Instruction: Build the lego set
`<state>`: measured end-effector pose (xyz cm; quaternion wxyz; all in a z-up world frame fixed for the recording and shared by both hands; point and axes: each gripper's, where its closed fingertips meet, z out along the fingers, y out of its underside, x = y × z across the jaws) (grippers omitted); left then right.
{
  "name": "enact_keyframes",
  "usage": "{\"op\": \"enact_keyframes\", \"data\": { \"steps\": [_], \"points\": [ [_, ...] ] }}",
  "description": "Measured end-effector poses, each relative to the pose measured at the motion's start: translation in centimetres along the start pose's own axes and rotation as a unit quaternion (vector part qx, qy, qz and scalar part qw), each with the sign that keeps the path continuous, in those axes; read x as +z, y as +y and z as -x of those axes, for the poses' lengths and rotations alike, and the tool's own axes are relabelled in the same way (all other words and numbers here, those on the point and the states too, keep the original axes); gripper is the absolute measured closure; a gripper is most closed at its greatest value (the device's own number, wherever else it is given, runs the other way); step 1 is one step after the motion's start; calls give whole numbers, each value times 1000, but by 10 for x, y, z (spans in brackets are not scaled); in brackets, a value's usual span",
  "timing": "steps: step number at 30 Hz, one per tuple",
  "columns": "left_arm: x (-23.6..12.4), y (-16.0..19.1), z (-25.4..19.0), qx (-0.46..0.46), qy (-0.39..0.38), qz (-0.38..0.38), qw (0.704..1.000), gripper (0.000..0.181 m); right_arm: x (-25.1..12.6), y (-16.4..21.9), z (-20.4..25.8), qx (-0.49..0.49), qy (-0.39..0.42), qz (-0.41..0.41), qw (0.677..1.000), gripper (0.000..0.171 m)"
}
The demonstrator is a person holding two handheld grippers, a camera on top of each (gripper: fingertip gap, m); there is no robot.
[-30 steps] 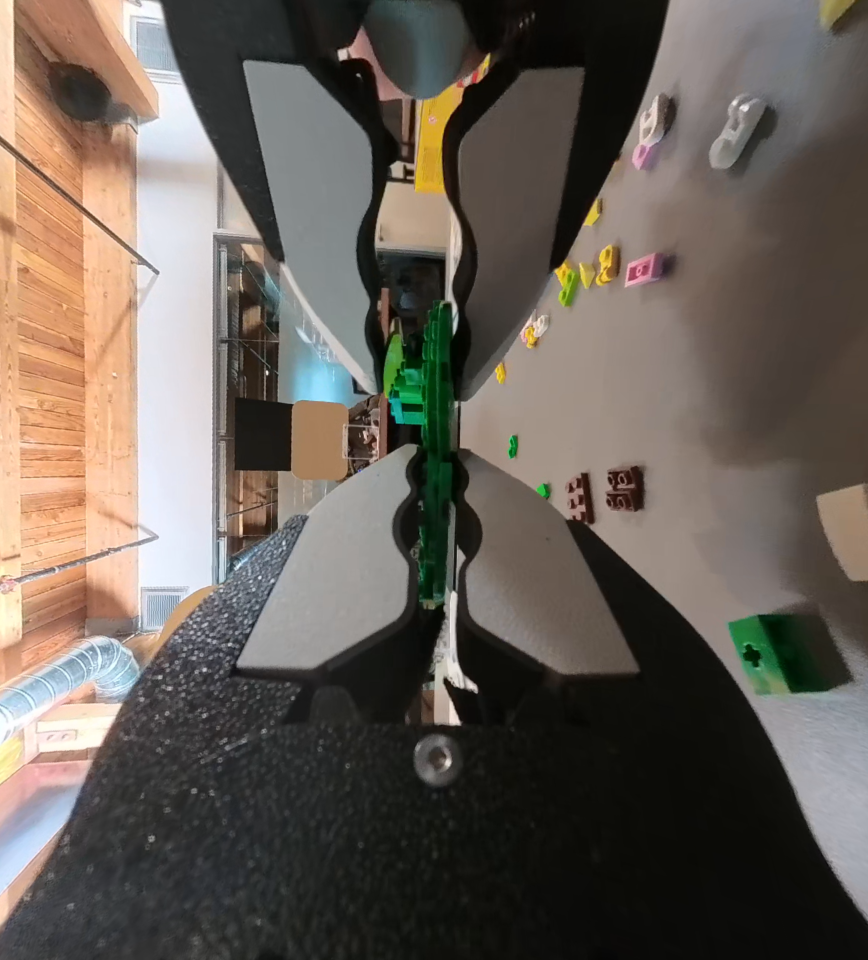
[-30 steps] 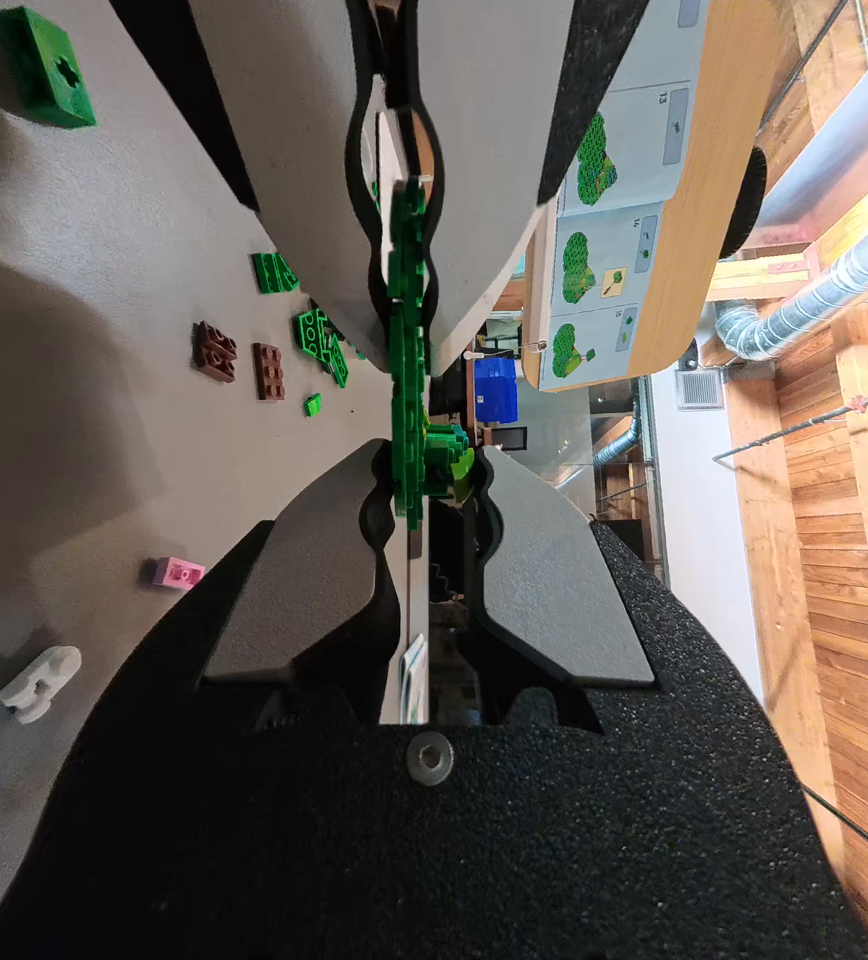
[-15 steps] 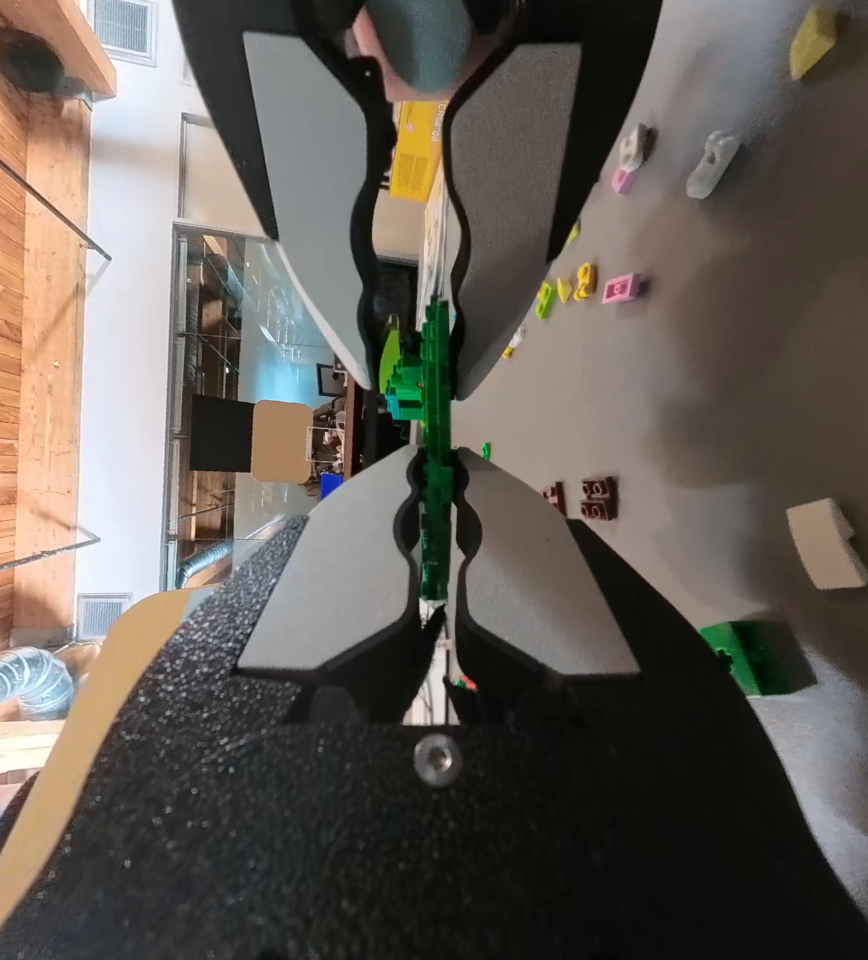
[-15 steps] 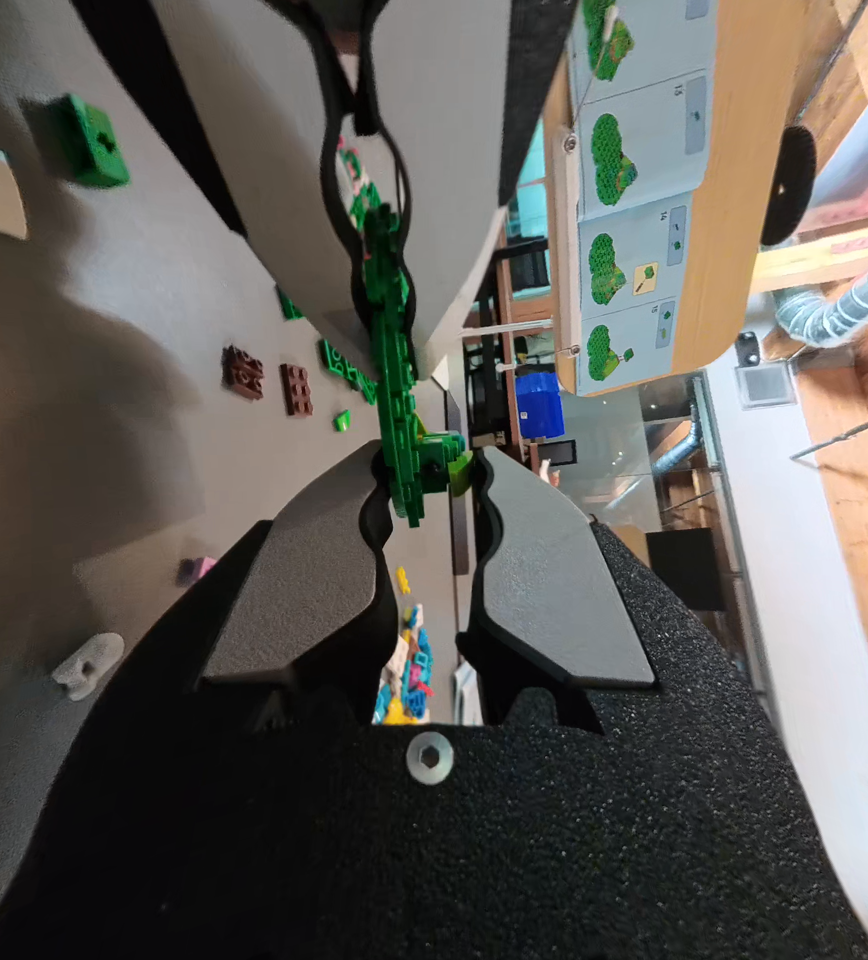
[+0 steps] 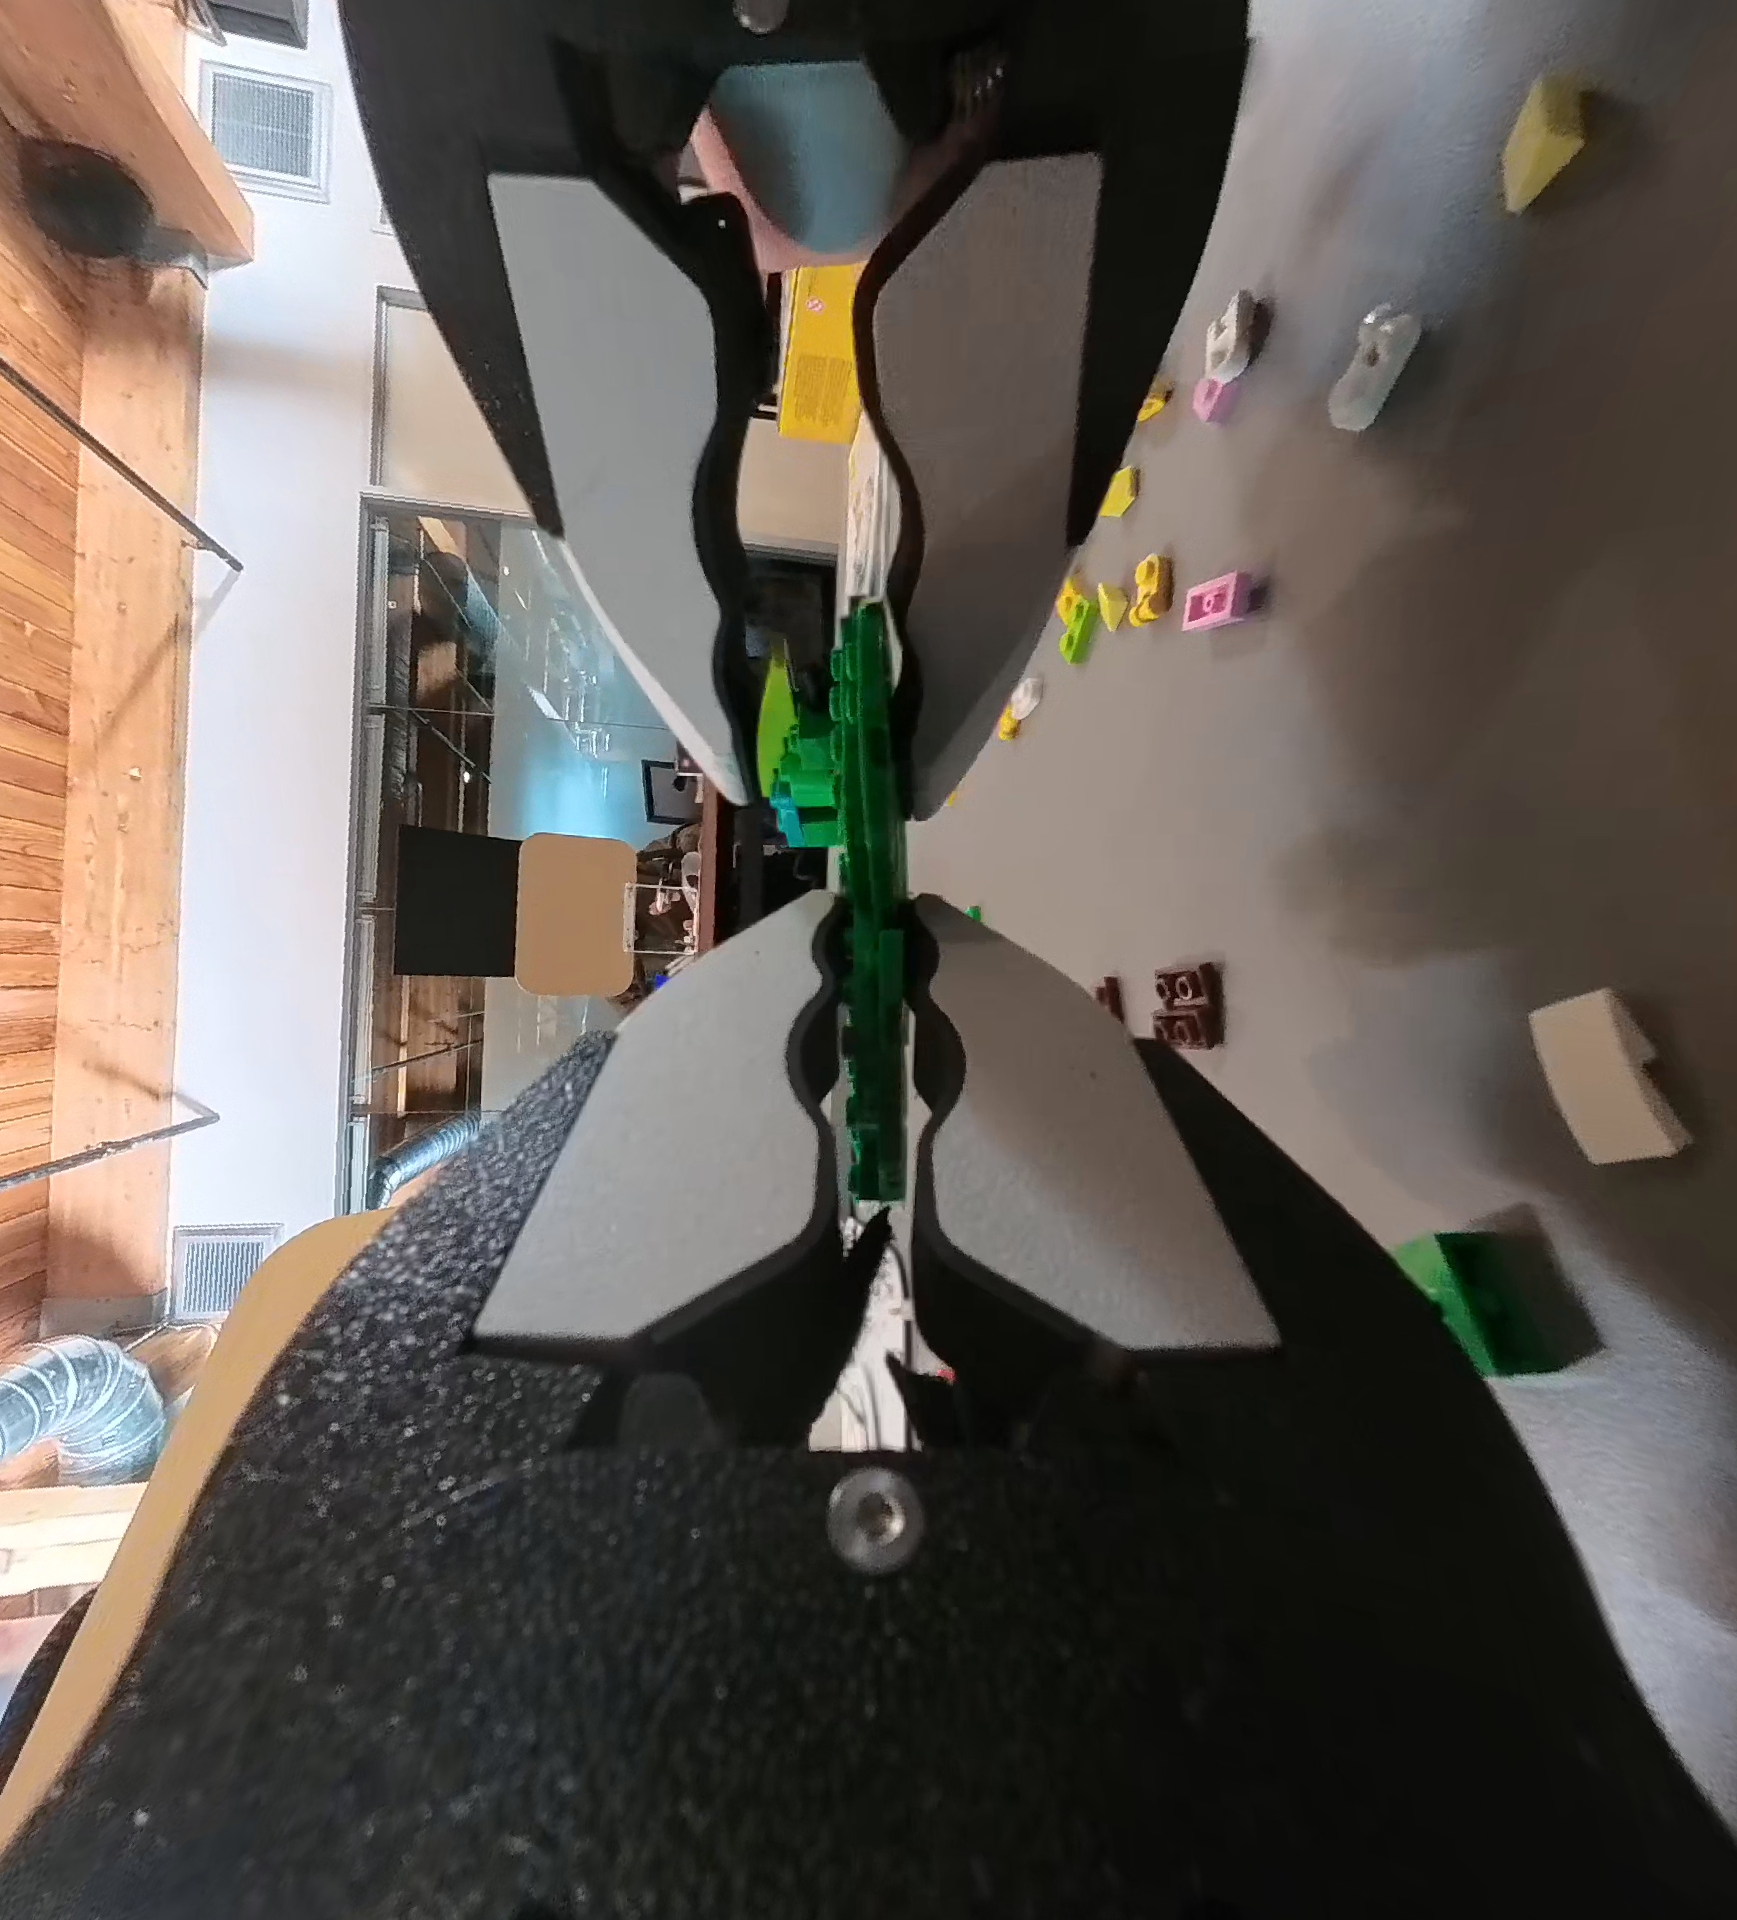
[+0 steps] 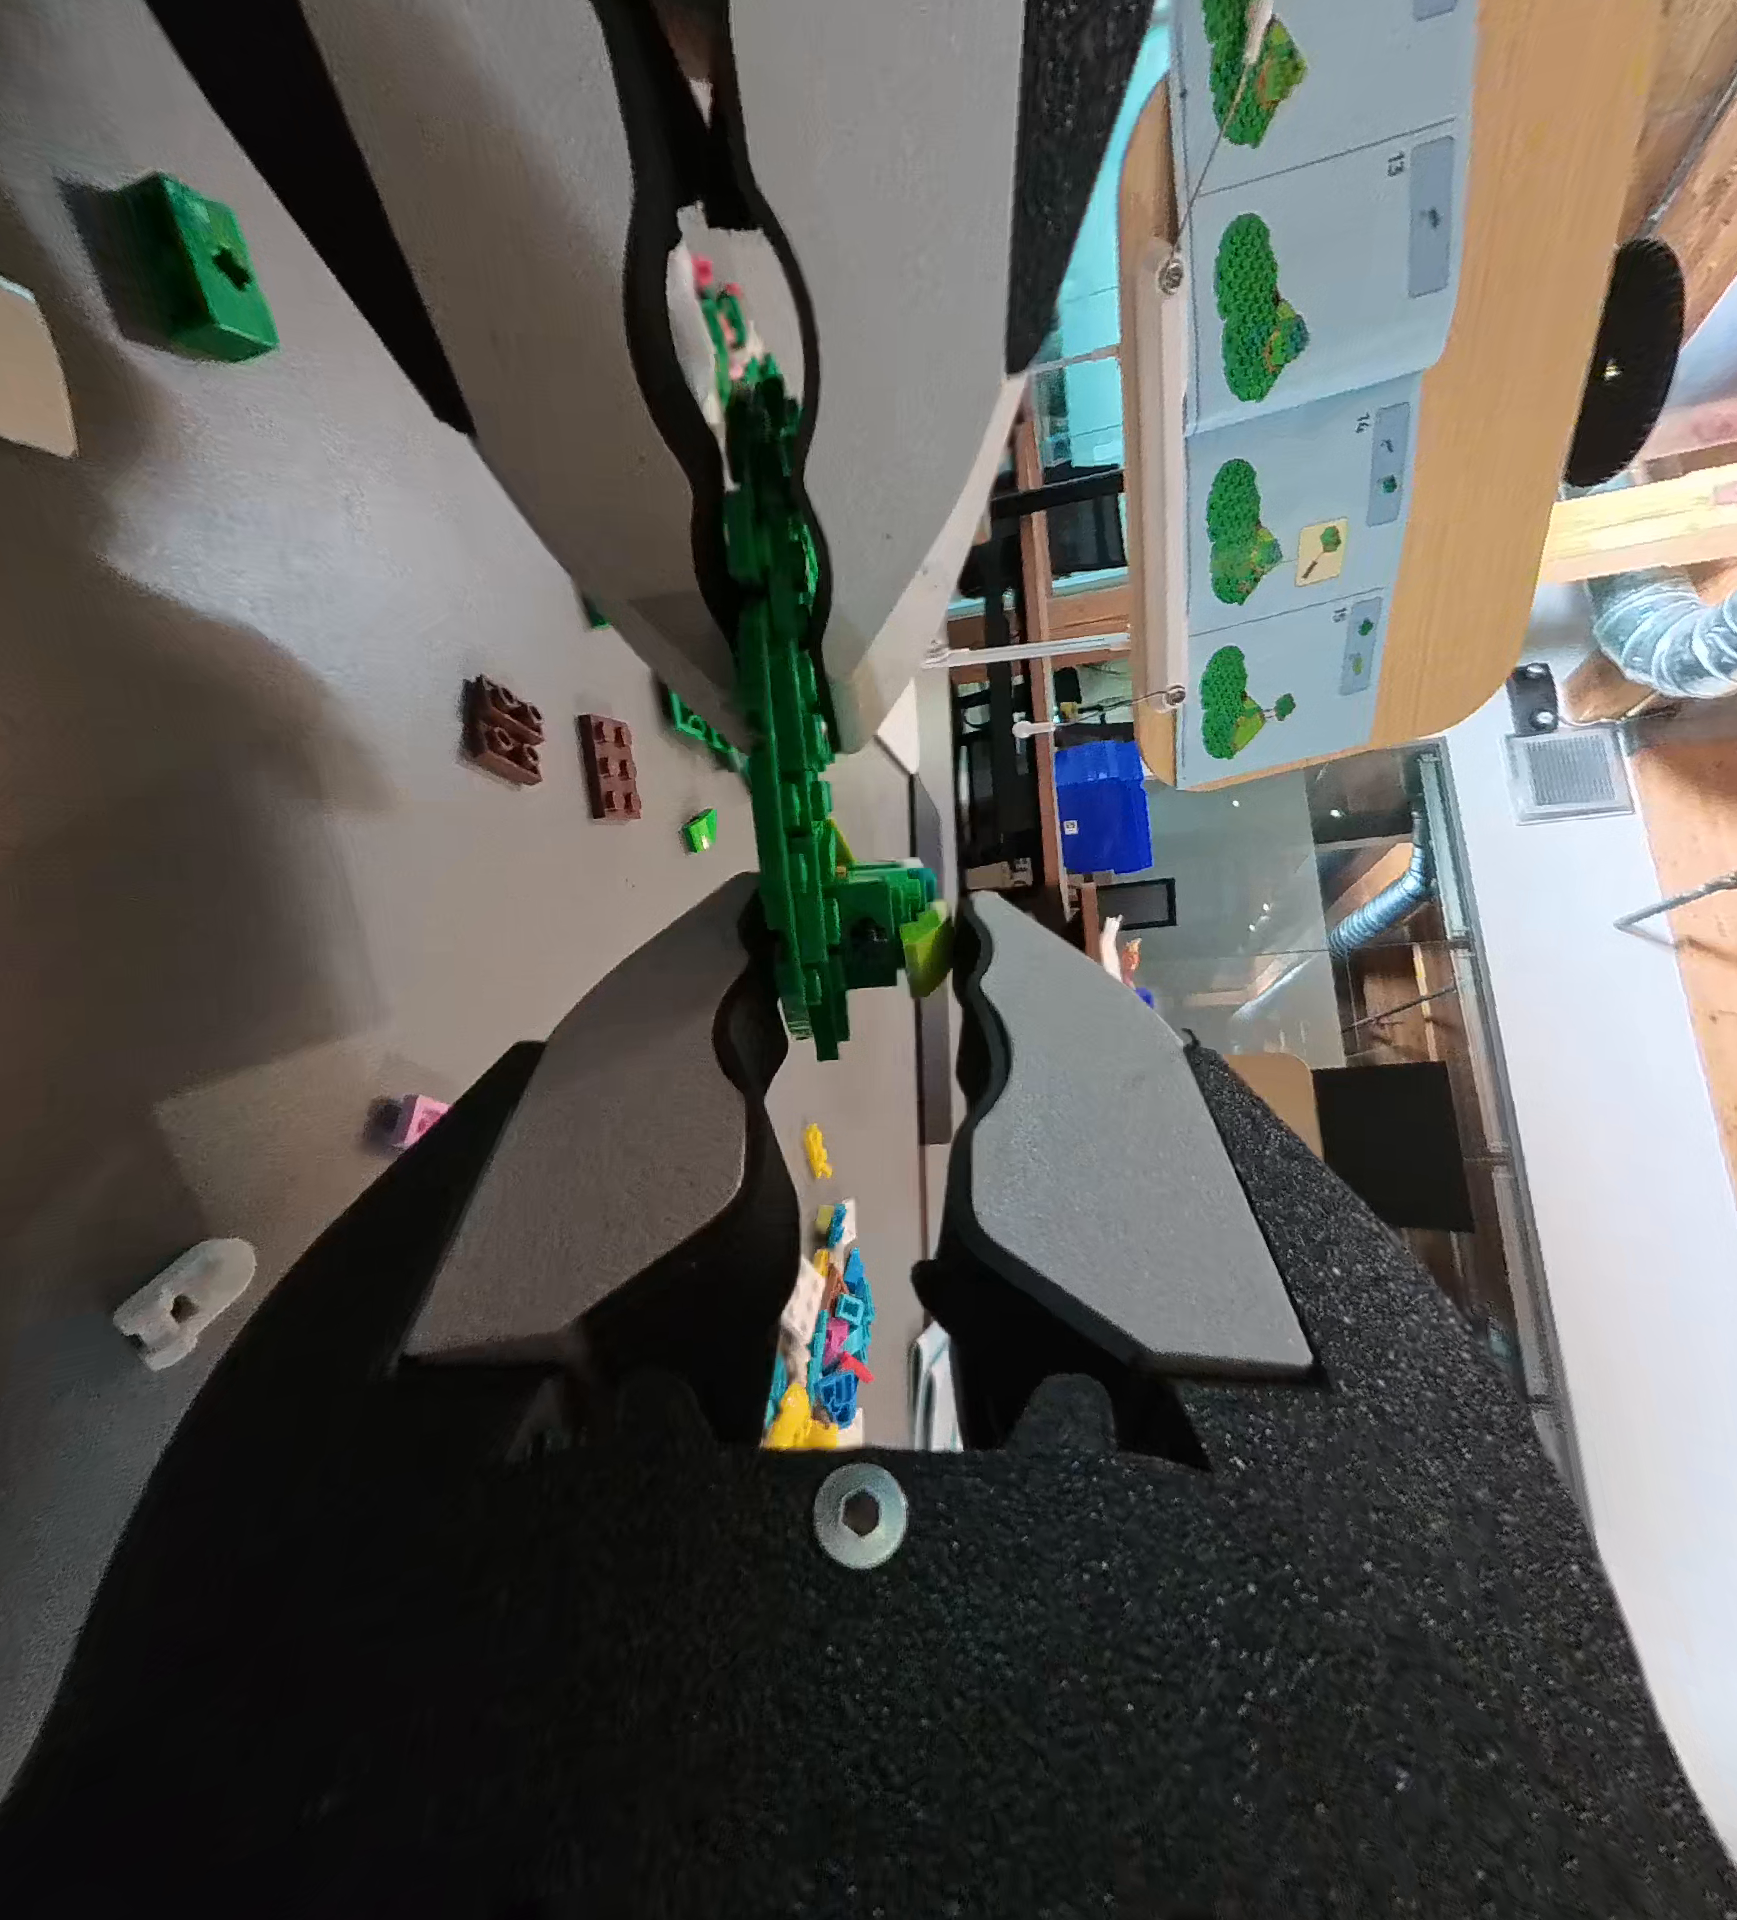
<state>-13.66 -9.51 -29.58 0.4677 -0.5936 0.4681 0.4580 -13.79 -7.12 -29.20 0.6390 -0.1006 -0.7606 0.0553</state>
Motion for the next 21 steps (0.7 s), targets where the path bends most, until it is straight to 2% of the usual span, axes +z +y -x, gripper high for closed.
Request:
{"op": "enact_keyframes", "data": {
  "steps": [9,14,18,21],
  "points": [
    [4,0,-15,-13,40,6,999,172,1,7,18,-14,-59,20,998,142],
    [3,-1,-9,-53,38,-5,998,173,0,3,9,42,-25,-16,999,141],
    [3,2,-6,-80,42,-9,996,173,-5,0,2,40,2,-34,999,138],
    [2,3,-4,-98,43,-15,994,173,-9,-2,2,30,9,-45,998,147]
  ]
}}
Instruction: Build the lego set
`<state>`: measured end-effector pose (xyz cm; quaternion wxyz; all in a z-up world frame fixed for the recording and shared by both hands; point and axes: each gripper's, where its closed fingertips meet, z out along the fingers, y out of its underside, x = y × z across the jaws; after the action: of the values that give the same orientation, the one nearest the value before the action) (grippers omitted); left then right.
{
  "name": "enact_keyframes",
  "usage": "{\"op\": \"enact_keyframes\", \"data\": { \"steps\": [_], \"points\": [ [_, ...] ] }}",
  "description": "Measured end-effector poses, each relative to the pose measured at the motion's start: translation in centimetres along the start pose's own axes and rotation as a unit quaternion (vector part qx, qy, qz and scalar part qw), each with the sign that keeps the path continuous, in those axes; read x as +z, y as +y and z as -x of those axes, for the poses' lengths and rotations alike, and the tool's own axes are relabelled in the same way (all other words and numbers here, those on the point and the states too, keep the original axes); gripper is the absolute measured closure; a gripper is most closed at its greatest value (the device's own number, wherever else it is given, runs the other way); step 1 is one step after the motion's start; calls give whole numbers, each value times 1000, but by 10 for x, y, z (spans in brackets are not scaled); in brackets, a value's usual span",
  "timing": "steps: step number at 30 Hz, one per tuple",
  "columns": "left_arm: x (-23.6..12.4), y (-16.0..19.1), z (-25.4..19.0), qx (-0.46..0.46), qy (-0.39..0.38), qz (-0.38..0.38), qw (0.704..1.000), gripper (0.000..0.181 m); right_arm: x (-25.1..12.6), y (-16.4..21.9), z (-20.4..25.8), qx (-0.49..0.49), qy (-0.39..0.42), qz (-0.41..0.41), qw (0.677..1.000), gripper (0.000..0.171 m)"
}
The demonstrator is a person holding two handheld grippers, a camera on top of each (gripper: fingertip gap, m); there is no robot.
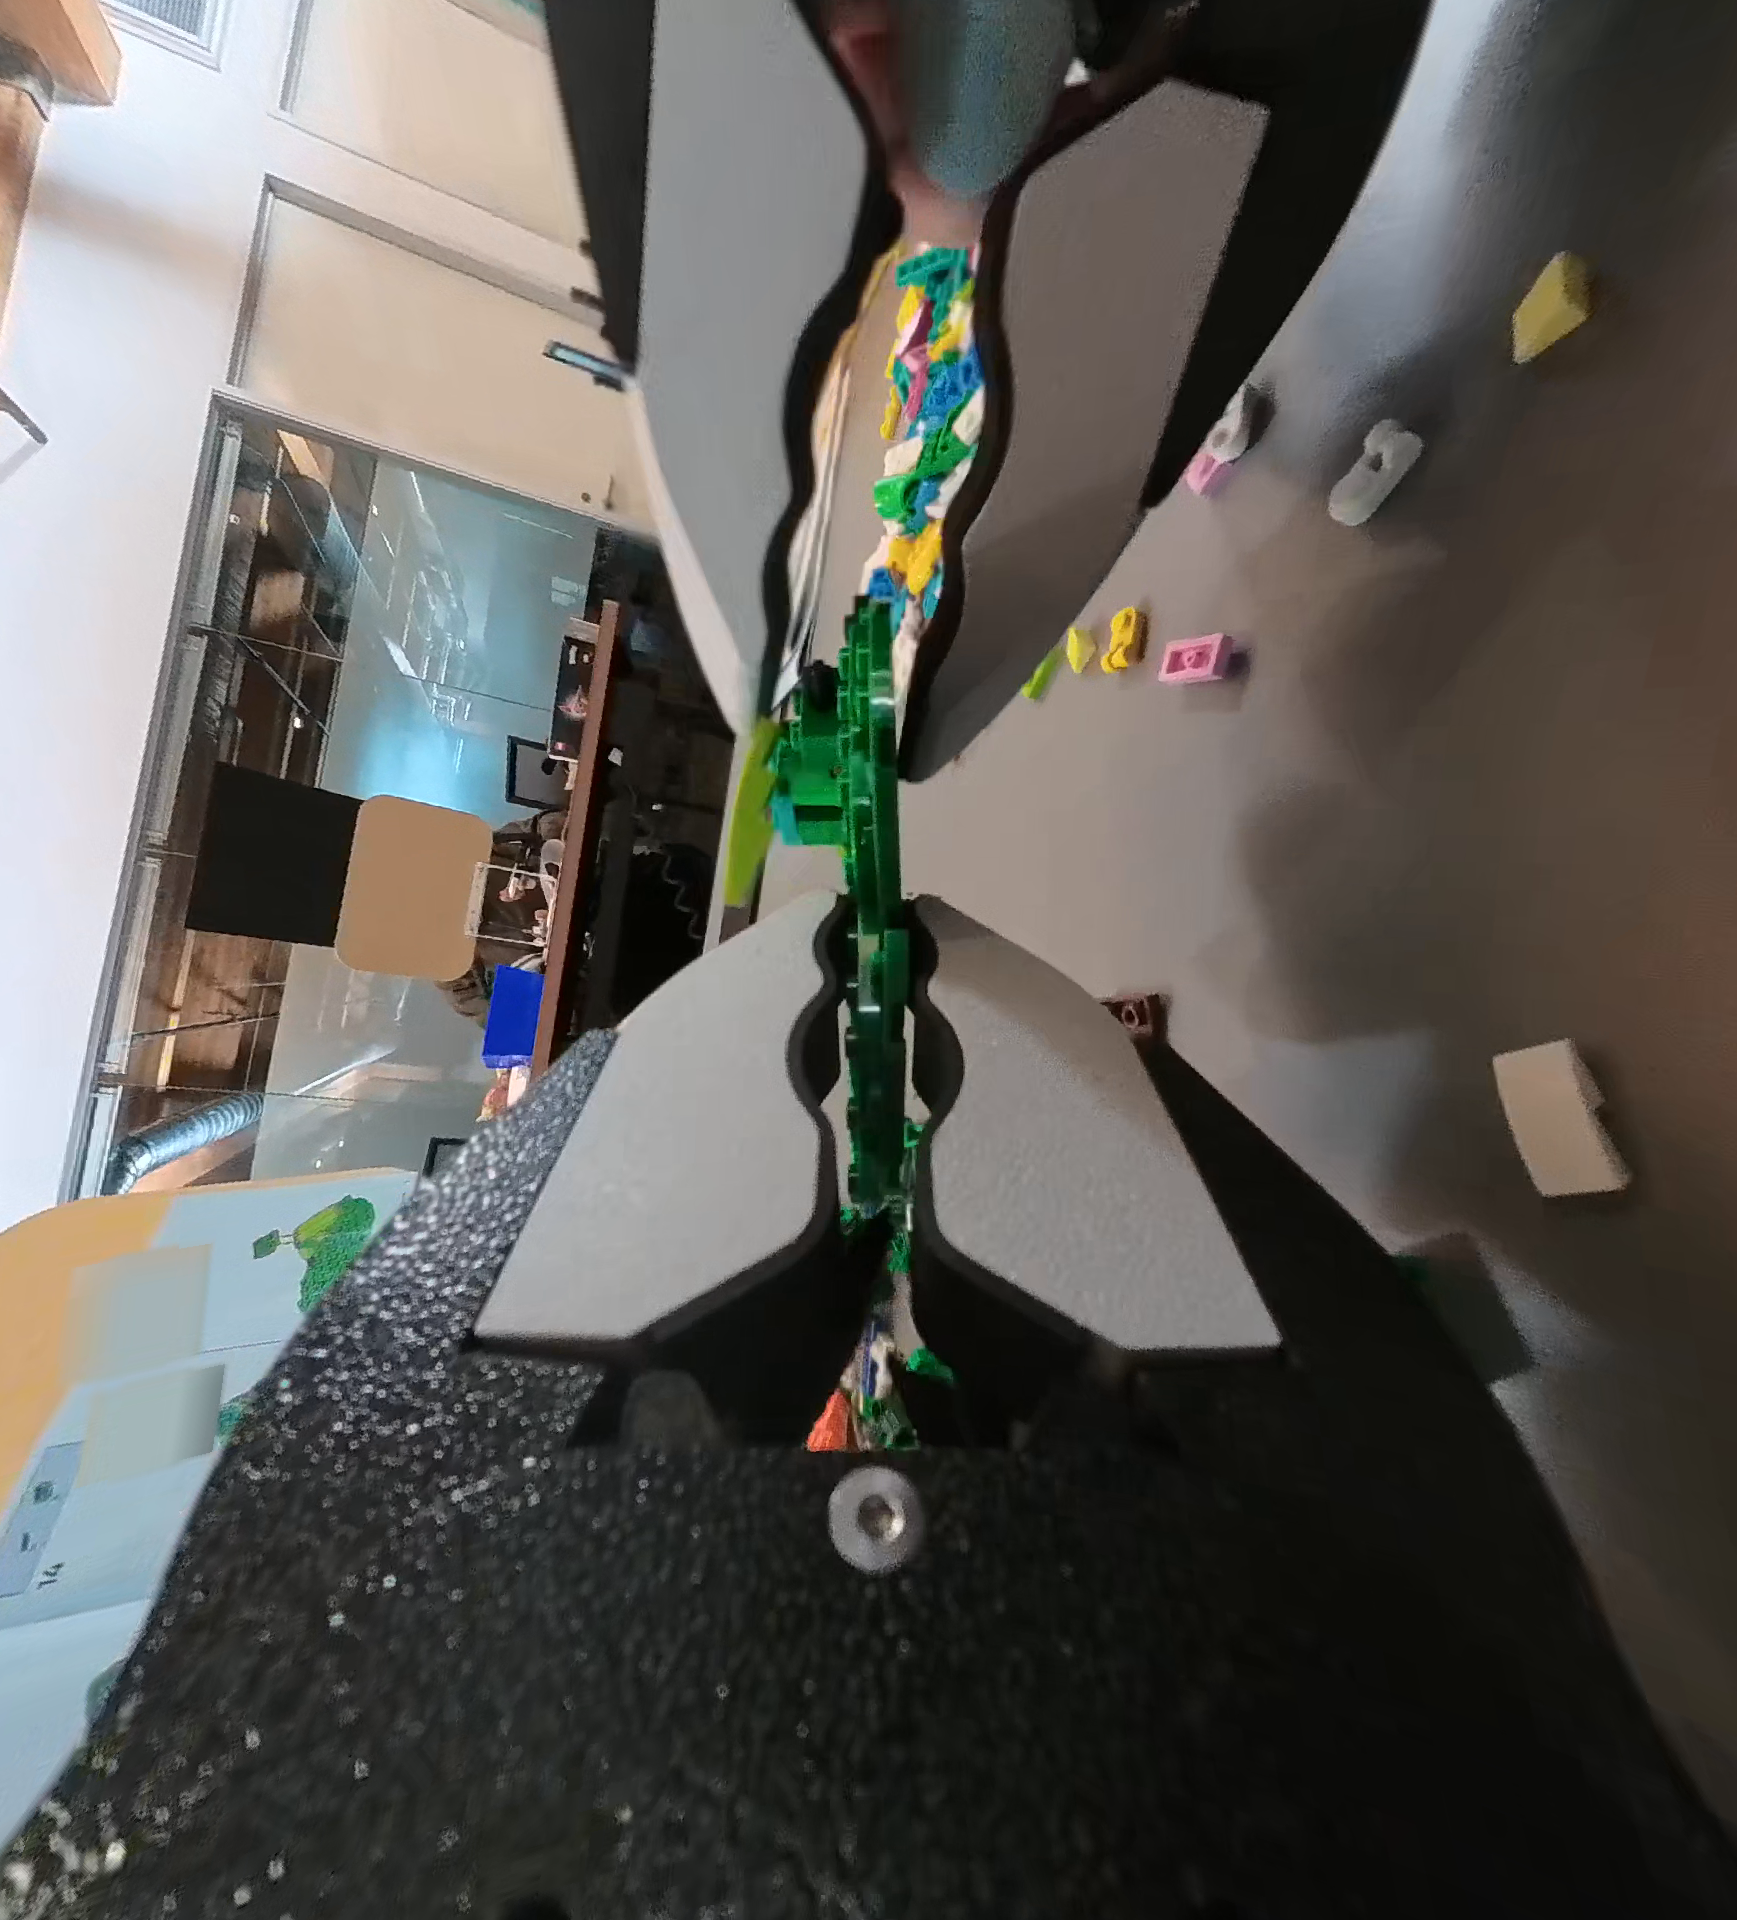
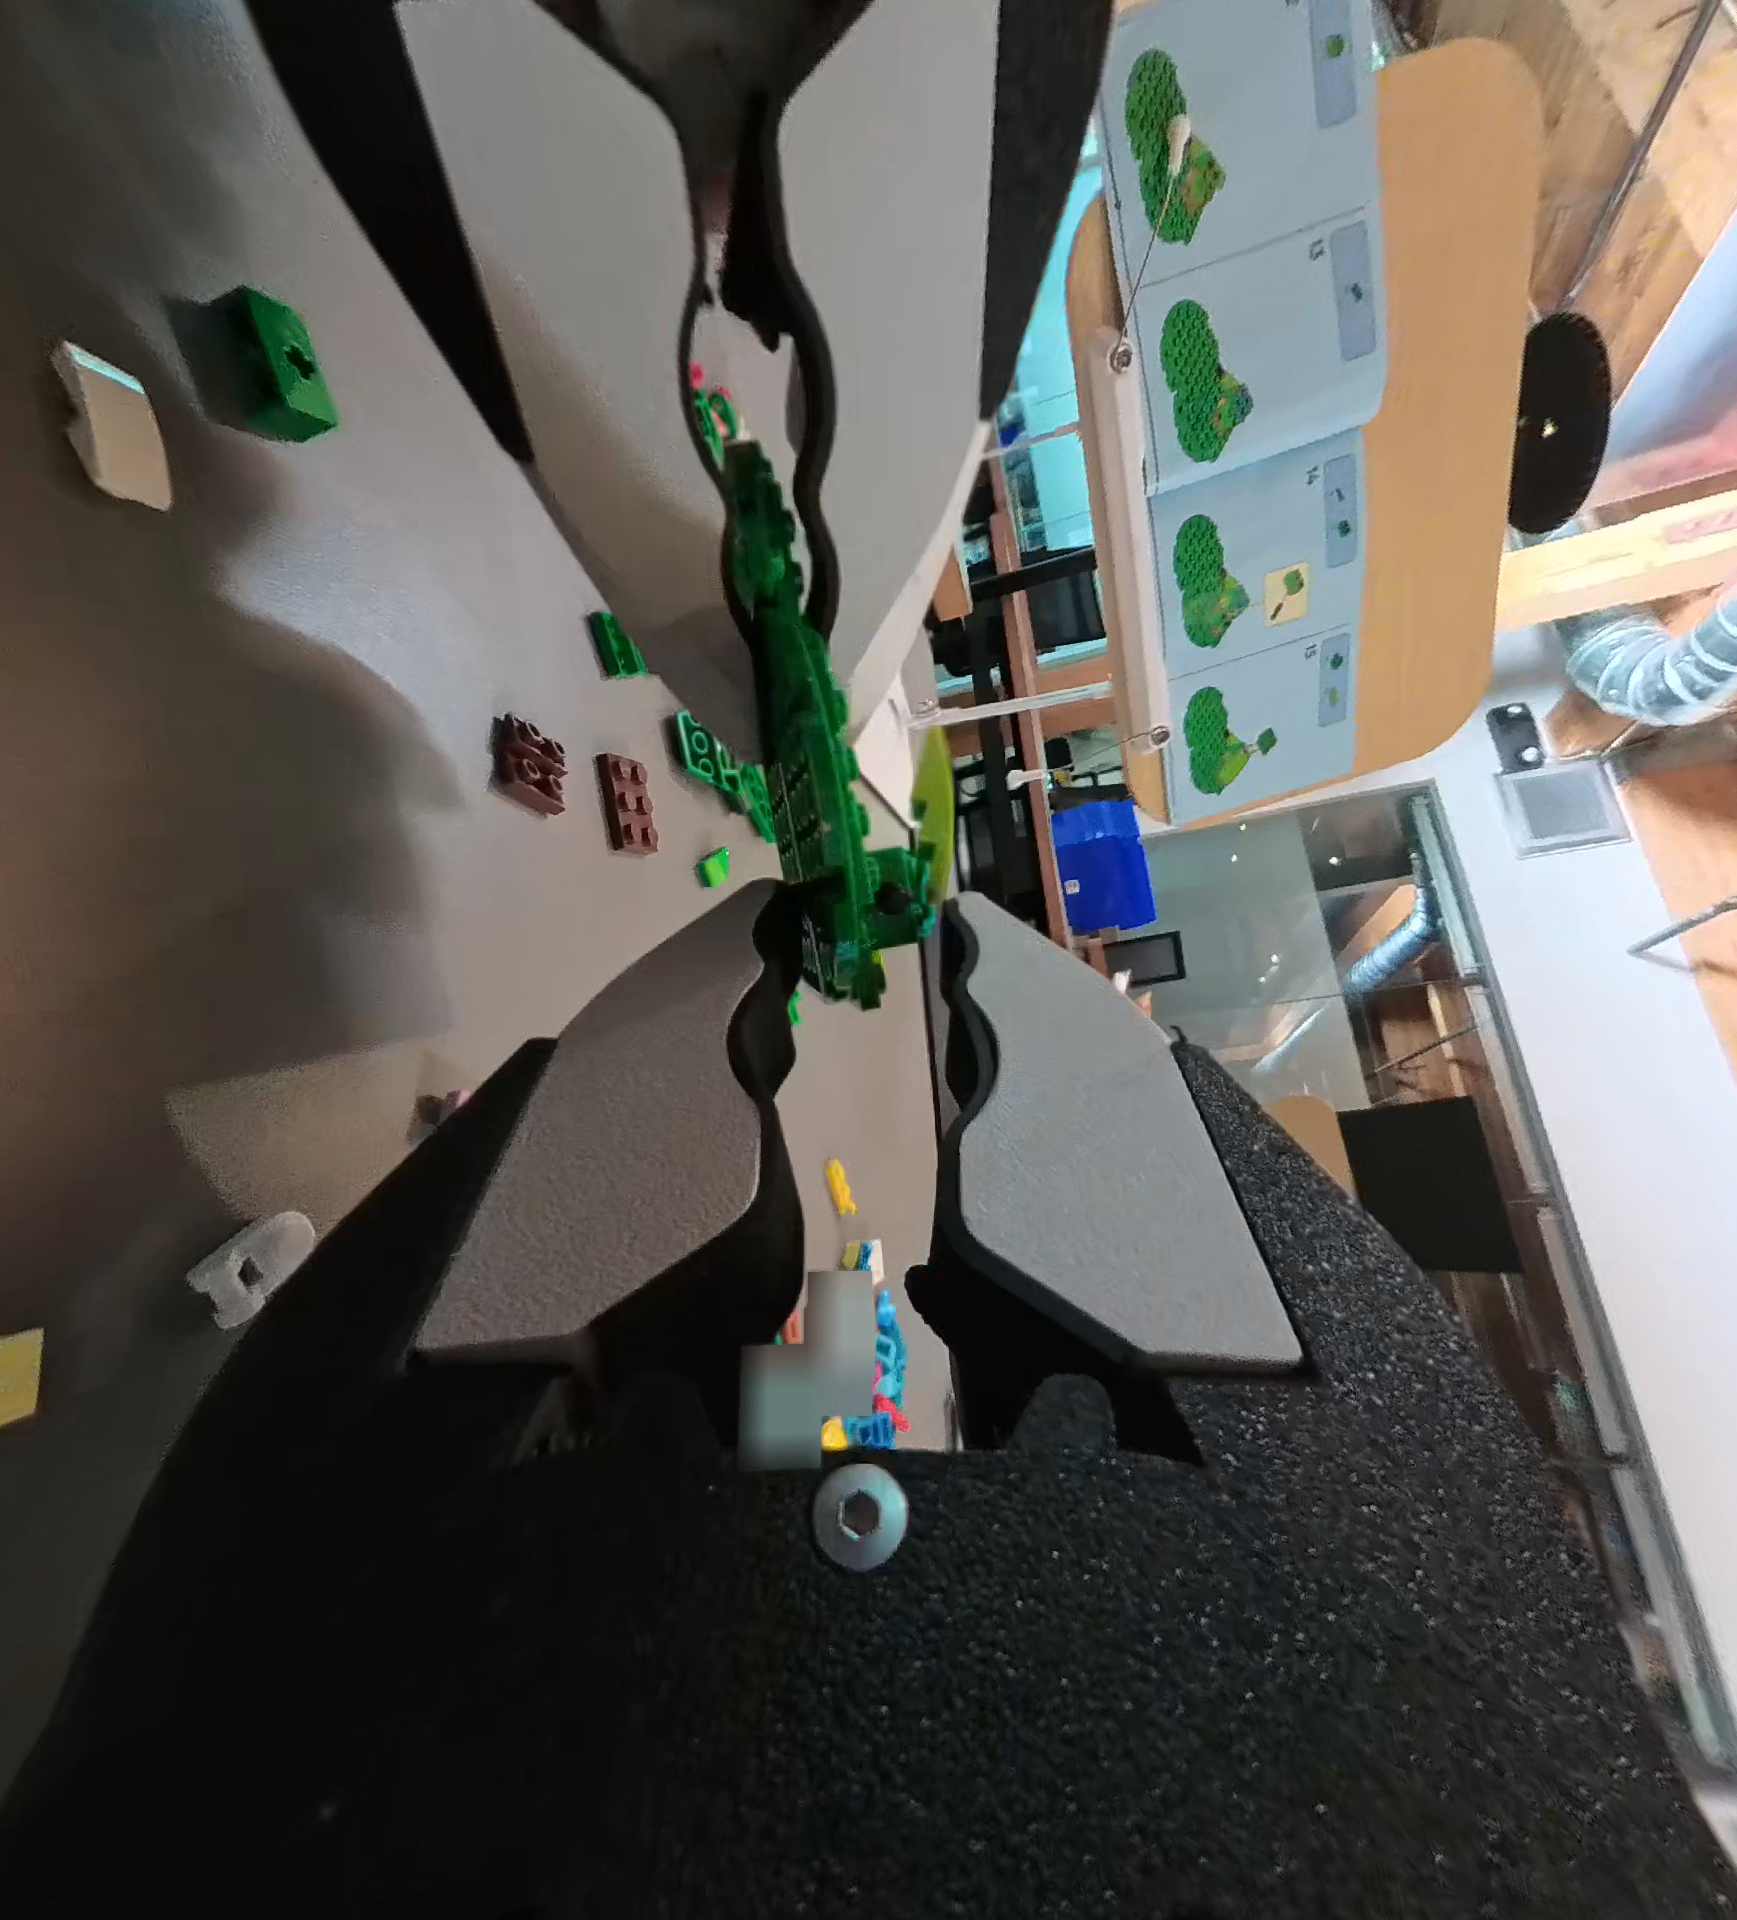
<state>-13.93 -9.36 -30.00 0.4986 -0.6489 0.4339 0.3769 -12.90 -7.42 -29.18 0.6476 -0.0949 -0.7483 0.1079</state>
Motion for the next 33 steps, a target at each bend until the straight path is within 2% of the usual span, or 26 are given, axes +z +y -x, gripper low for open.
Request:
{"op": "enact_keyframes", "data": {
  "steps": [12,15,18,22,25,28,30,33],
  "points": [
    [0,1,-1,23,-2,-5,1000,174,-2,4,1,-14,-6,0,1000,147],
    [-1,-2,0,40,-10,-14,999,174,-7,12,-3,23,-17,-5,1000,140],
    [-5,3,13,42,-45,-14,998,174,-11,27,-15,107,-23,-3,994,141],
    [-13,53,52,-1,-110,58,992,174,-4,35,-21,252,-73,6,965,145],
    [-27,106,82,-70,-162,117,977,174,21,17,-8,334,-161,21,928,149],
    [-39,148,92,-84,-193,174,962,174,55,-13,11,401,-259,40,878,151],
    [-44,164,94,-93,-201,195,955,174,76,-30,28,424,-316,65,846,152],
    [-49,179,97,-119,-211,211,947,173,104,-39,50,397,-344,100,845,151]
  ]
}}
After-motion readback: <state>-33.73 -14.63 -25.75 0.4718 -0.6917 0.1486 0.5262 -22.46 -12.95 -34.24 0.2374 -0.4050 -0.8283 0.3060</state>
